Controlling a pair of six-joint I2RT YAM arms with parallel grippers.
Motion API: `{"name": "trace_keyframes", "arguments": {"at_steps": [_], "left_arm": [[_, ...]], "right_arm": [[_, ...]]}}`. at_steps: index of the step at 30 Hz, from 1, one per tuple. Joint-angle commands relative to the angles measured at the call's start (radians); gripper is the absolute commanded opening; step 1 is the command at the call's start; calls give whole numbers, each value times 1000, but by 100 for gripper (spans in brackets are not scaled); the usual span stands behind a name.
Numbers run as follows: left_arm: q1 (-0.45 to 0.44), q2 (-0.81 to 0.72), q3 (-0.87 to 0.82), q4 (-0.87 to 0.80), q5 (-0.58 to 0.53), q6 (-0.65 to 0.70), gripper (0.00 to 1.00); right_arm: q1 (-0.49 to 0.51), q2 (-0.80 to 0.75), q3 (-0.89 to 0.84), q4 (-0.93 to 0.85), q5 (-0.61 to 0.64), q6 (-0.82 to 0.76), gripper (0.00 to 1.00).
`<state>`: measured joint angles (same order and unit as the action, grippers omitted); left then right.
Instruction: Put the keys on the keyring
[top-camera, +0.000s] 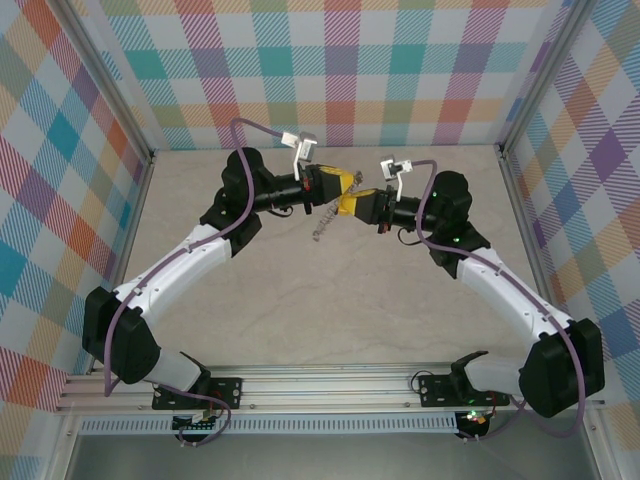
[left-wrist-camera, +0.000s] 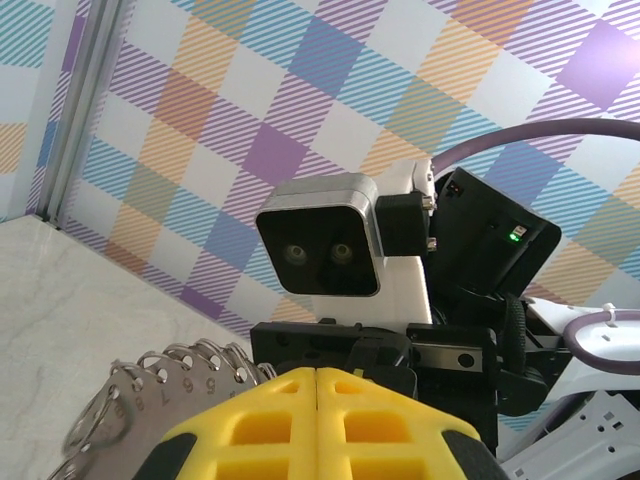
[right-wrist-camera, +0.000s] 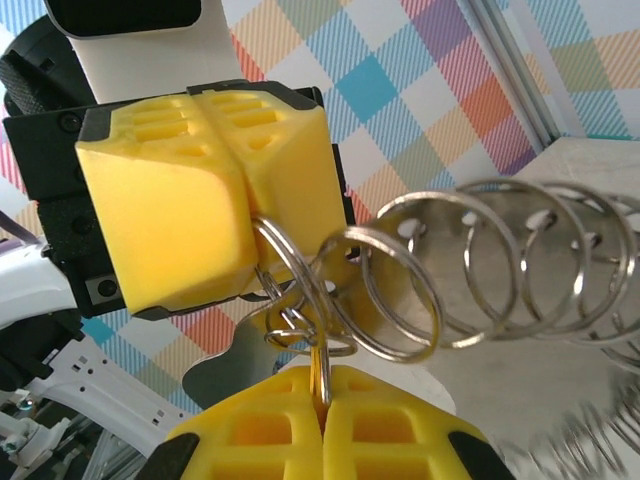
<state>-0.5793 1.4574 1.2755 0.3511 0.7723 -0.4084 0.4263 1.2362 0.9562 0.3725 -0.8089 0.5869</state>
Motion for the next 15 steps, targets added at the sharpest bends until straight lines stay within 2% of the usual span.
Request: {"name": "trace_keyframes", "arguments": {"at_steps": [1,4,6,11,15], "left_arm": [[-20,-32,-4,93,4,-21,0],[-21,-35,-9,97,4,-20,0],[-21,-35,-10,101,5,-20,0],[-21,-35,-16,121,6,-25,0],[-21,-29,-26,159,5,-46,0]], "right_arm": [[9,-48,-1,-90,20,-62,13],[-2,-102,-33,-135,30,-76,30],[-10,-148,-54,-167,41,-88,34],[-42,-284,-65,-275,94,-129,38],[-73,-327,-30,-292,139,-131,39]]}}
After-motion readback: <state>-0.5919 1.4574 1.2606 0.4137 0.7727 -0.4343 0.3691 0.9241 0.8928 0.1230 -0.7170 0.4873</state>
